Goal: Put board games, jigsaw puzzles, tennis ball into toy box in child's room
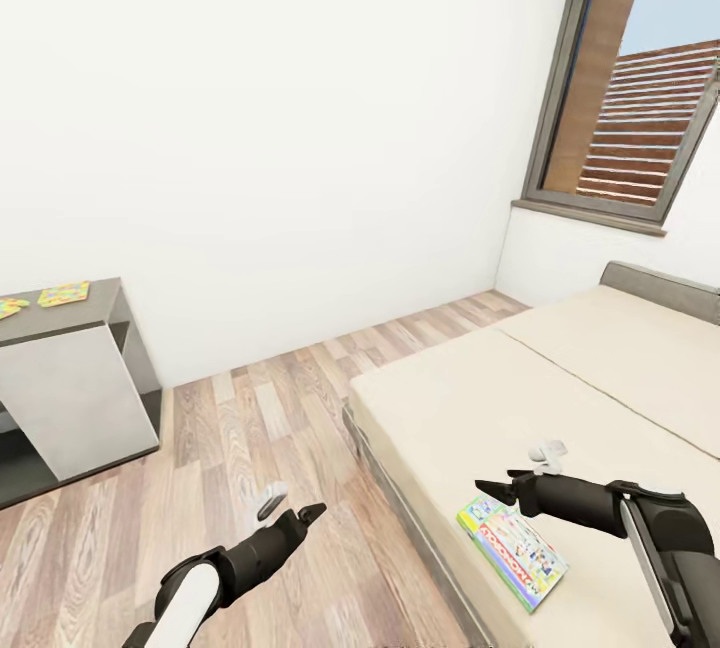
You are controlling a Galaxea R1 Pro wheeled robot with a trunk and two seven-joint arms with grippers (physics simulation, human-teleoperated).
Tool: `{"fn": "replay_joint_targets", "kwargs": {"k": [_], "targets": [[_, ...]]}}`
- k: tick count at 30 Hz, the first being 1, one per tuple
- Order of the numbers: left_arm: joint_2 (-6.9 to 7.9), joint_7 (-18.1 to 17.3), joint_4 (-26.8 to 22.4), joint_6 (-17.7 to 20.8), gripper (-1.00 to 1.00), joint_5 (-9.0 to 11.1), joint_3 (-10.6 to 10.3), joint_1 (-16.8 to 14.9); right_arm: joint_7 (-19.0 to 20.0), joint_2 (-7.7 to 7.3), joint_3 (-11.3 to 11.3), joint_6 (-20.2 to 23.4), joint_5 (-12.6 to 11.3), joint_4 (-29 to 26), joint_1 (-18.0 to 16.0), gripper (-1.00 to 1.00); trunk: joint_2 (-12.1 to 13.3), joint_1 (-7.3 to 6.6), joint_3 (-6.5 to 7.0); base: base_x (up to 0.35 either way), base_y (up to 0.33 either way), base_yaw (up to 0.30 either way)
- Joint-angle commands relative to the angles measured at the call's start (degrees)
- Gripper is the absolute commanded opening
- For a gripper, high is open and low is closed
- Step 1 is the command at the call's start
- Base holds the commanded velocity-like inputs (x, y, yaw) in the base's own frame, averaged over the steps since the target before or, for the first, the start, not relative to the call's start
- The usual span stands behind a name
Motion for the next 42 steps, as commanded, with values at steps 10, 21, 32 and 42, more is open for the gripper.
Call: {"fn": "replay_joint_targets", "kwargs": {"k": [10, 21, 32, 42], "targets": [[-0.91, 0.39, 4.59, -0.03, 1.00, 0.59, -0.13, -2.17, -2.27, -0.04, -2.58, 0.22, 0.65, 2.39, -2.12, 1.00, -4.06, 2.20, -2.20, 0.000, 0.000, -0.161], [-1.55, 0.30, 6.57, -0.05, 1.00, 0.45, -0.14, -3.07, -2.92, -0.03, -3.21, 0.23, 0.58, 3.39, -2.88, 1.00, -8.47, 4.62, -4.59, 0.000, 0.000, -0.178], [-1.71, 0.26, 7.01, -0.12, 1.00, 0.36, -0.14, -3.27, -3.00, -0.03, -3.42, -0.04, 0.53, 3.62, -2.95, 1.00, -12.88, 7.03, -6.78, 0.000, 0.000, -0.075], [-1.73, 0.25, 7.09, -0.19, 1.00, 0.32, -0.16, -3.31, -2.94, -0.07, -3.51, -0.55, 0.59, 3.65, -2.91, 1.00, -16.89, 9.23, -8.60, 0.000, 0.000, -0.011]]}}
